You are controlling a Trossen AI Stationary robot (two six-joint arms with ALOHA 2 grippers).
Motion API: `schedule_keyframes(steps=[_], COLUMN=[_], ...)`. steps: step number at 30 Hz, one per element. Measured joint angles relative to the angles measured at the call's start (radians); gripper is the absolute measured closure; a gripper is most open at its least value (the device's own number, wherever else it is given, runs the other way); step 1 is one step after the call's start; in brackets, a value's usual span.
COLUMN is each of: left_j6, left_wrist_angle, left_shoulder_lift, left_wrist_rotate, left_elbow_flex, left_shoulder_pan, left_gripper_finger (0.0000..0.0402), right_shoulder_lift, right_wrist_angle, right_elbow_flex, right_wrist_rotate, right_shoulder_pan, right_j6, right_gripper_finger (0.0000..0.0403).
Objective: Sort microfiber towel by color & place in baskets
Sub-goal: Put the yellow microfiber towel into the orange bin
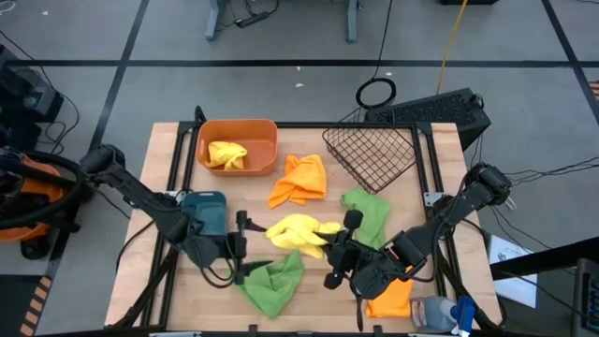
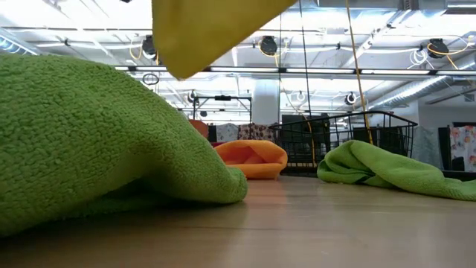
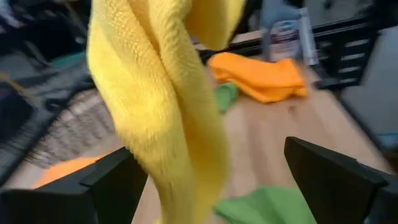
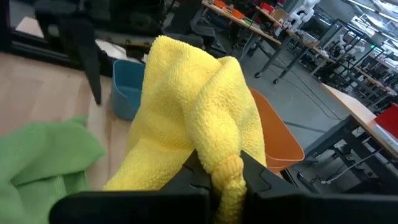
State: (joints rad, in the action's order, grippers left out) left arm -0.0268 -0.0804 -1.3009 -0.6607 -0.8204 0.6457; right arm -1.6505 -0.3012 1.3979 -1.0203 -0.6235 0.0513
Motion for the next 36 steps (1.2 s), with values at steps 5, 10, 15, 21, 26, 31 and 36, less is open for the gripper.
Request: schedule_keyframes(steps=[5, 10, 15, 21, 26, 31, 36], left_j6=[0.055, -0.005, -0.081, -0.097, -0.083, -0.021, 0.016], left_wrist_angle=[0.007, 0.141, 0.201, 0.191, 0.172, 0.066, -0.003], left_shoulder_lift=[-0.03, -0.007, 0.058, 0.094, 0.09, 0.059, 0.005], left_wrist_rotate=[-0.048, -0.06, -0.064, -0.147, -0.242, -0.237, -0.186], left_elbow_flex=[0.0, 0.001, 0.001, 0.0, 0.0, 0.0, 0.0], left_shoulder_pan=[-0.026, 0.007, 0.088, 0.165, 0.143, 0.078, 0.012], left_gripper_finger=[0.003, 0.003, 0.003, 0.003, 0.003, 0.0029, 0.0029], right_shoulder_lift=[0.0, 0.0, 0.0, 0.0, 0.0, 0.0, 0.0], right_wrist_angle=[0.02, -0.014, -0.068, -0.065, -0.019, 0.06, 0.105], right_elbow_flex=[0.0, 0.0, 0.0, 0.0, 0.0, 0.0, 0.0], right_wrist_rotate=[0.0, 0.0, 0.0, 0.0, 0.0, 0.0, 0.001], right_shoulder_pan=[0.01, 0.014, 0.014, 0.015, 0.016, 0.023, 0.041], right_j6=[-0.018, -0.012, 0.04, 0.05, 0.019, -0.046, -0.071], right_gripper_finger=[0.0386, 0.0377, 0.0375, 0.0374, 0.0374, 0.0374, 0.0374])
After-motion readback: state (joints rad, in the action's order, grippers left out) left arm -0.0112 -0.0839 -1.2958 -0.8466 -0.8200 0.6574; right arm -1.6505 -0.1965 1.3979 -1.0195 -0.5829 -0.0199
